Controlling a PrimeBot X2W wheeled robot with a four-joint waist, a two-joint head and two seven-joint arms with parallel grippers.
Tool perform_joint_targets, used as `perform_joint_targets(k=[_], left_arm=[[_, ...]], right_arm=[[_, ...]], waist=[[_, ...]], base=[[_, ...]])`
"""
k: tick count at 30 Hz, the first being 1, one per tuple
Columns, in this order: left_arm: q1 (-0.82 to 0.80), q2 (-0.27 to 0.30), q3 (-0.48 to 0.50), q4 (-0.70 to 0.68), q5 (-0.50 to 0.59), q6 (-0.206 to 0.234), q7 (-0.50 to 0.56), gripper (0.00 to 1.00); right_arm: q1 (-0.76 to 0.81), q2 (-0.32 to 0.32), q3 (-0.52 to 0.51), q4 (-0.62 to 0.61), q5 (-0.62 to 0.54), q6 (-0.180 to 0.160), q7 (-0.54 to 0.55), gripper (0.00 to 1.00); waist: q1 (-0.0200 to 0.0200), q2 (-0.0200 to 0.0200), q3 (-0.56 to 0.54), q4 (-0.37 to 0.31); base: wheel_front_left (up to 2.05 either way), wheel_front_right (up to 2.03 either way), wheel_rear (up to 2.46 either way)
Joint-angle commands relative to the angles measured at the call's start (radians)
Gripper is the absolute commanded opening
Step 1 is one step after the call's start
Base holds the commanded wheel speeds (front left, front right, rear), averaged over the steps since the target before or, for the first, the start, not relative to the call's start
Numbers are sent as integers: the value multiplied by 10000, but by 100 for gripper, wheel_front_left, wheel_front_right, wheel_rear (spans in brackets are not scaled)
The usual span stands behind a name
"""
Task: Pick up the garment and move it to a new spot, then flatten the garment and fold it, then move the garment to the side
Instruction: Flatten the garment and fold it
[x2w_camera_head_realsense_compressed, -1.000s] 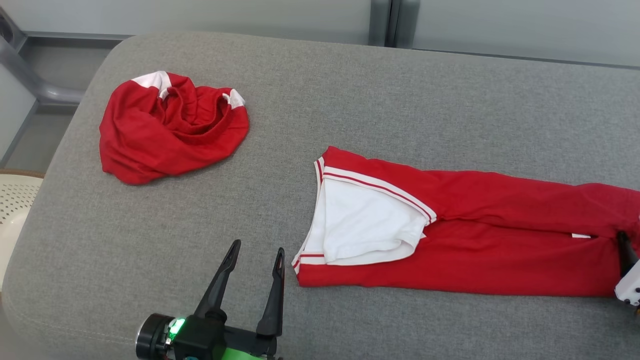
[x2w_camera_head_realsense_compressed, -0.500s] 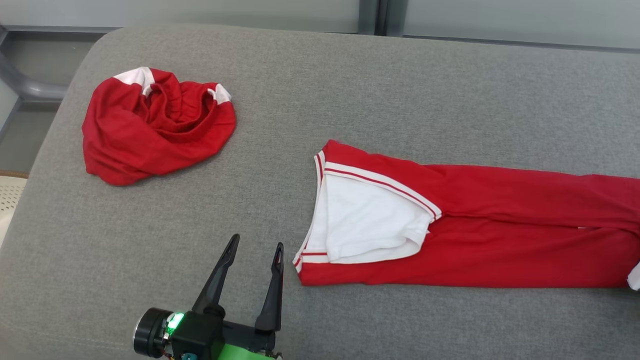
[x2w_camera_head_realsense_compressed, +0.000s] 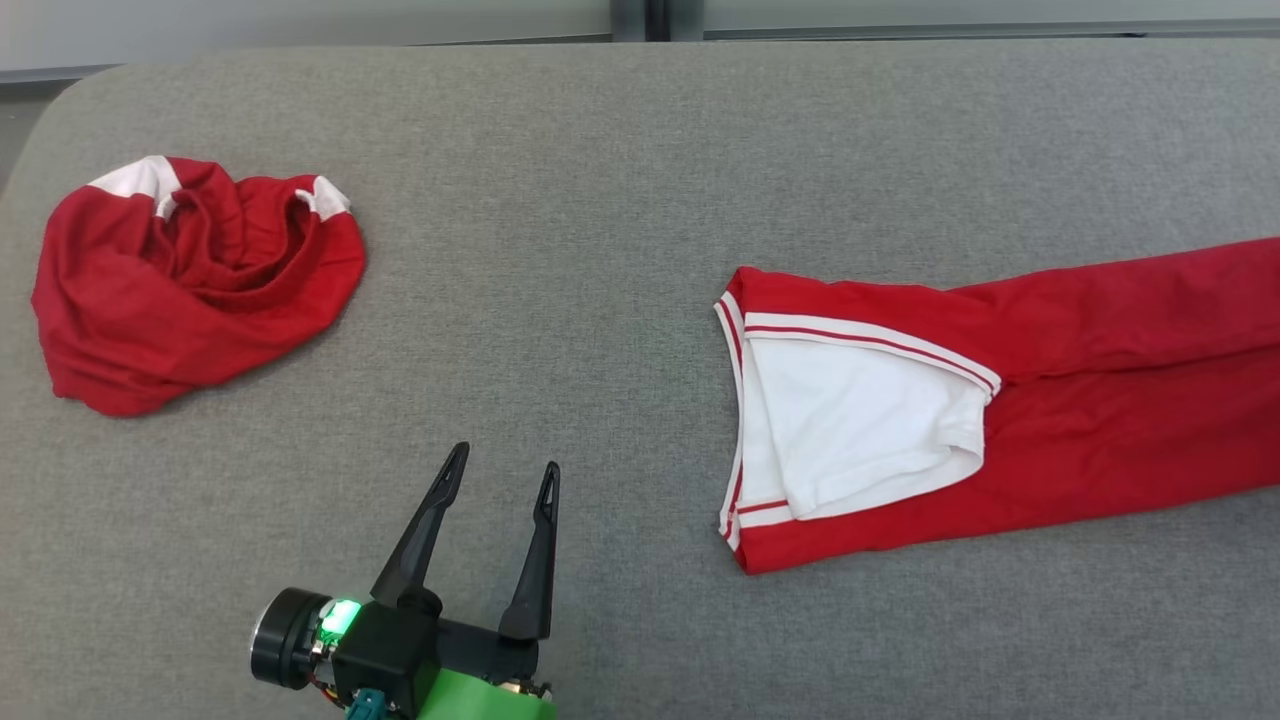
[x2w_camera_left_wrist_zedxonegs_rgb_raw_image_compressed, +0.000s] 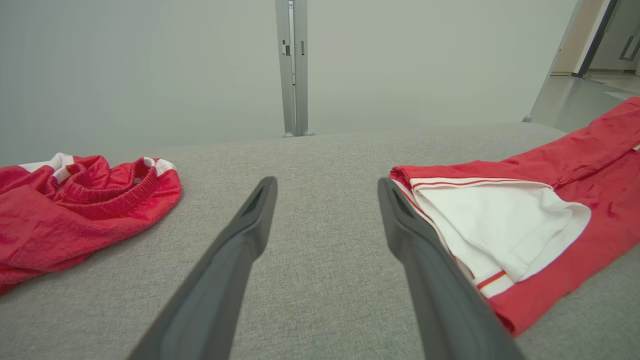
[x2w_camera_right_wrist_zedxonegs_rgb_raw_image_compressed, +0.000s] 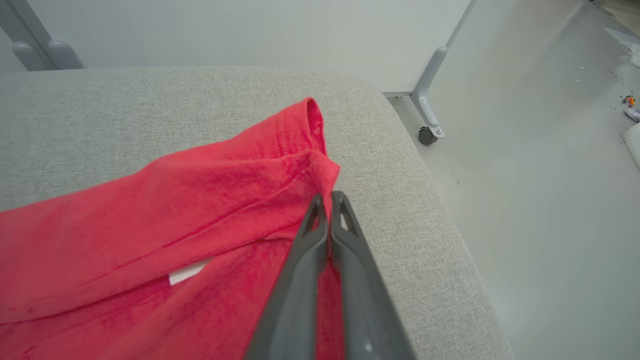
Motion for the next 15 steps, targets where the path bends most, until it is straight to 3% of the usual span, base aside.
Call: perform_joint_targets(k=[1, 8, 15], left_arm=[[-164, -1, 63, -4, 57, -19, -3, 100], [-150, -3, 31, 112, 27, -61, -3, 100], [-127, 0, -177, 181, -220, 97, -2, 100]], right_arm=[[-116, -30, -55, -348, -83, -22, 228, 0], [228, 477, -326, -3118, -594, -21, 1854, 0], [1061, 1872, -322, -6582, -1062, -21, 3476, 0]], waist=[[0, 0, 133, -303], [0, 0, -44, -450], [0, 0, -390, -140]], base=[[0, 0, 0], [0, 0, 0], [0, 0, 0]])
